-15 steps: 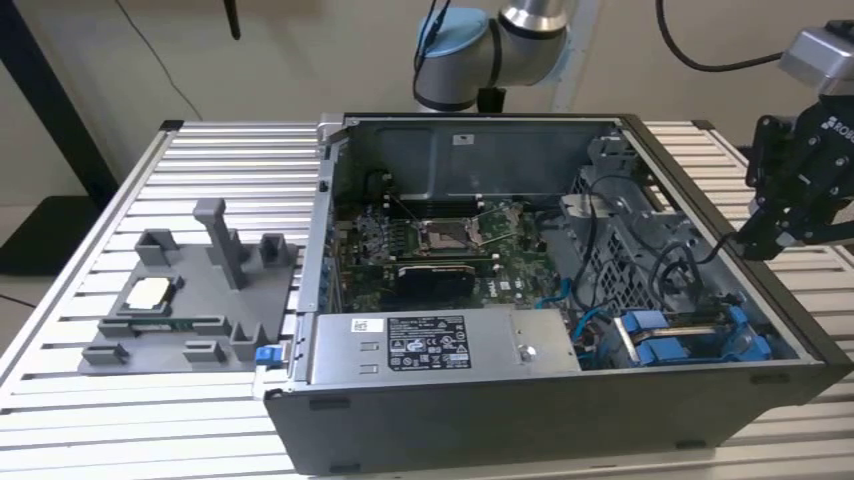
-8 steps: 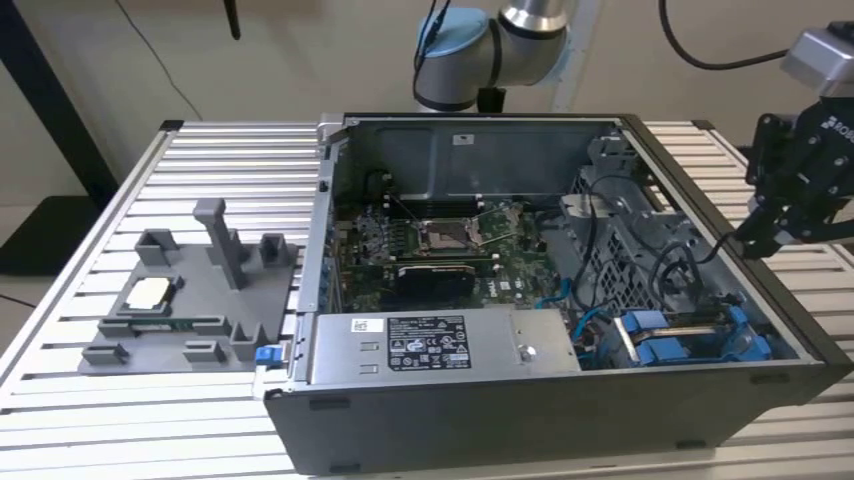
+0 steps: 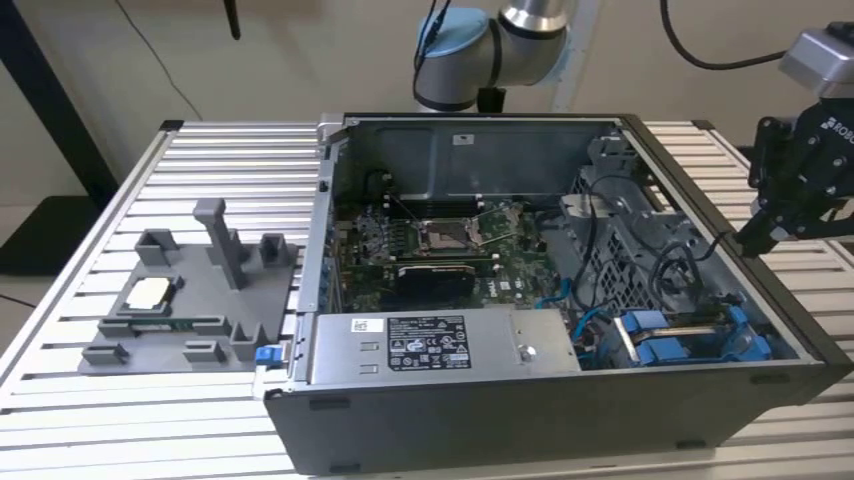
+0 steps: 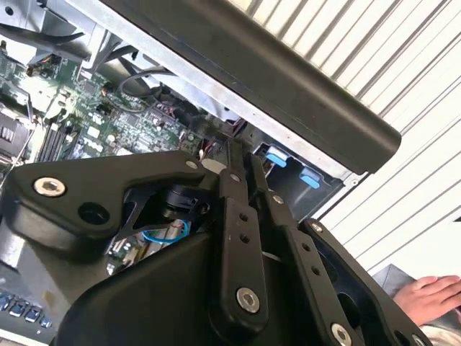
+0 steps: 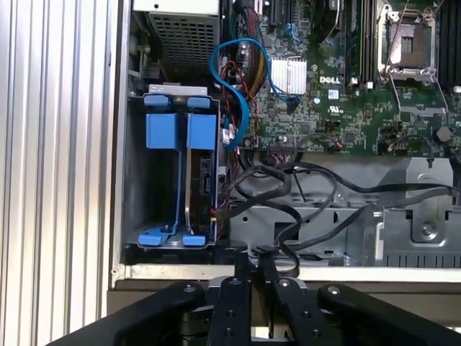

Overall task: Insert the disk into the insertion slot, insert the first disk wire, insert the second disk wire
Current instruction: 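Insert the second disk wire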

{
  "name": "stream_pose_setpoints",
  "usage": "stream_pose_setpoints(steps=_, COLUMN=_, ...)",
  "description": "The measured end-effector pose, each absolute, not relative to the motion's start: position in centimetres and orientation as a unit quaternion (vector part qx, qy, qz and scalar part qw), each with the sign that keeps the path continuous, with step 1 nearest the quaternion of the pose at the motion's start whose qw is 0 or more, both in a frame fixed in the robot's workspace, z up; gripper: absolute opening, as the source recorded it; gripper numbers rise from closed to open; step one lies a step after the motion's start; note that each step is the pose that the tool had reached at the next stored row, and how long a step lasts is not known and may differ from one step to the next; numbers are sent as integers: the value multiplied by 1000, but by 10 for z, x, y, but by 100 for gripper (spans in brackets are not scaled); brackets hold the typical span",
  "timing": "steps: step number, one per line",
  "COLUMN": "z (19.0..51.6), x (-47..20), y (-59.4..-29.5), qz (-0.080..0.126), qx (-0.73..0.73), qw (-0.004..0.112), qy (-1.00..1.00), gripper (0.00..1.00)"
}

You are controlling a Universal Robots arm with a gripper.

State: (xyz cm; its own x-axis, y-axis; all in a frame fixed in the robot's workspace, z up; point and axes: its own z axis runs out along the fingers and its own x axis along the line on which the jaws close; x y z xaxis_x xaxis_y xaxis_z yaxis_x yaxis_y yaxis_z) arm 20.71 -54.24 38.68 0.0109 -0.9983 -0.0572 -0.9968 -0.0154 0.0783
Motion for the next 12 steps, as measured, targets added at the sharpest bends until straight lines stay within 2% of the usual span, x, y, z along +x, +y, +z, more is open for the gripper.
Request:
stream_pose_setpoints(steps=4, z=387, x=207, y=-542, qz=-48, qx=709, qw=8, qy=-703, gripper=18)
stream_pose_setpoints(steps=12, z=387, x=207, y=-542, qz=-48, qx=709, qw=8, qy=-704, gripper=11)
